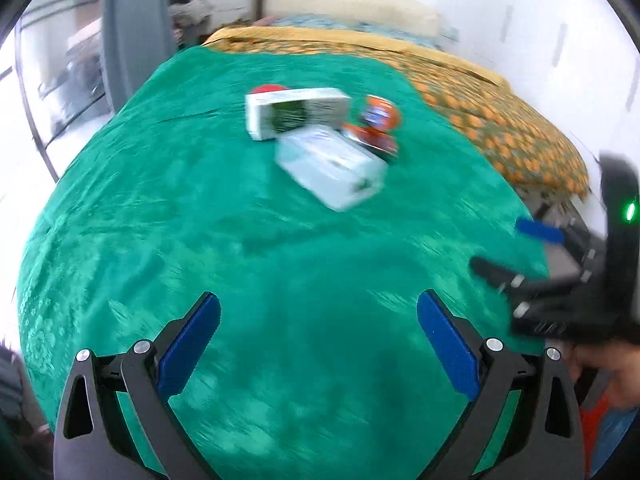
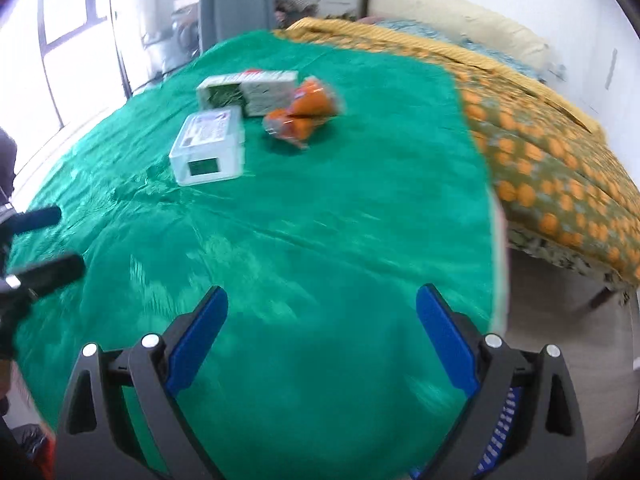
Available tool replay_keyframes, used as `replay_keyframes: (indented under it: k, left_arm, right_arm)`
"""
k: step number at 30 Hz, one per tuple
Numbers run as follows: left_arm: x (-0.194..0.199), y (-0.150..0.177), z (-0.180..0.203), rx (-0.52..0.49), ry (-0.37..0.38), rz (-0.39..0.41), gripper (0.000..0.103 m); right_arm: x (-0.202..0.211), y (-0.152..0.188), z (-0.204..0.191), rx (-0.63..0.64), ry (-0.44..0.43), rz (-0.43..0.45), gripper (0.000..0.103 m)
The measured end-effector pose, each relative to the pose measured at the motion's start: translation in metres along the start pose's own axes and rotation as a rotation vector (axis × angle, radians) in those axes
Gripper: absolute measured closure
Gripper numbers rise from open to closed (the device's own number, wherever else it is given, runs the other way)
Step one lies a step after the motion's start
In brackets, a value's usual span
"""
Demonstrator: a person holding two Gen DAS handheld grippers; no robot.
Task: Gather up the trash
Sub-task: 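Return to the cloth and grasp the clear plastic box with the left gripper, then grasp the orange crushed can with the right gripper while the left gripper holds the box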
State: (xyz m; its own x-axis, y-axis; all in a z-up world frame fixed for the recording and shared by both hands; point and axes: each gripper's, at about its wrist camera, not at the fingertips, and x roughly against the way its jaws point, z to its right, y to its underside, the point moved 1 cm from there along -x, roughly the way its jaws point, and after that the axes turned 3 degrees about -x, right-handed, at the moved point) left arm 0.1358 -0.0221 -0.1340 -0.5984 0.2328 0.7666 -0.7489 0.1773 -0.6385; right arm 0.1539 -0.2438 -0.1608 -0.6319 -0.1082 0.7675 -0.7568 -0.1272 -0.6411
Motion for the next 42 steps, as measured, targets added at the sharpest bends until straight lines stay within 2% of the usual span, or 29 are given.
replay_keyframes:
  k: [3,6,11,14,17,20,23,27,29,30,31,35,42]
  left_arm:
    - [-0.012,-0.021,-0.016,0.068,0.009,-0.021,0.006]
    - [-0.019,-0.042,-0.016,0.081,0.018,-0.027,0.006]
    - [-0.049,-0.089,0.014,0.017,0.016,-0.058,0.006]
    - [-0.078,-0.111,0.033,0.002,-0.046,-0.081,0.006]
    - [-0.108,-0.121,0.039,0.009,-0.151,-0.118,0.006]
    - [-0.124,-0.12,0.034,0.042,-0.219,-0.15,0.006]
    - [-0.124,-0.114,0.024,0.074,-0.223,-0.157,0.004]
    - [-0.128,-0.109,0.018,0.047,-0.229,-0.192,0.005]
    - [-0.127,-0.109,0.016,0.044,-0.209,-0.187,0.013]
    - [-0.126,-0.107,0.015,0.036,-0.191,-0.183,0.031]
    - [-0.123,-0.105,0.016,0.025,-0.17,-0.176,0.04]
    - [-0.11,-0.092,0.009,-0.028,-0.142,-0.146,0.041]
    - [-0.06,-0.044,-0.037,-0.068,-0.115,-0.116,0.04]
  right_arm:
    - [-0.02,-0.003,-0.017,0.019,-0.019,-0.003,0.01]
    - [-0.021,-0.003,-0.021,0.022,-0.013,0.006,0.01]
    - [-0.024,-0.004,-0.018,0.0,-0.016,-0.005,0.008]
    - [-0.025,-0.004,-0.019,0.005,-0.008,-0.001,0.007]
    - [-0.023,-0.004,-0.021,0.011,0.0,0.005,0.007]
    - [-0.022,-0.003,-0.023,0.018,0.008,0.011,0.007]
    - [-0.021,-0.003,-0.024,0.02,0.012,0.015,0.007]
    - [-0.02,-0.001,-0.024,0.021,0.014,0.018,0.007]
    - [-0.019,-0.001,-0.024,0.022,0.016,0.019,0.007]
    - [-0.019,-0.001,-0.024,0.021,0.02,0.021,0.007]
    - [-0.019,-0.001,-0.024,0.022,0.021,0.022,0.007]
    - [-0.018,0.0,-0.025,0.022,0.022,0.023,0.007]
    - [-0.018,0.002,-0.021,-0.008,0.003,0.01,0.007]
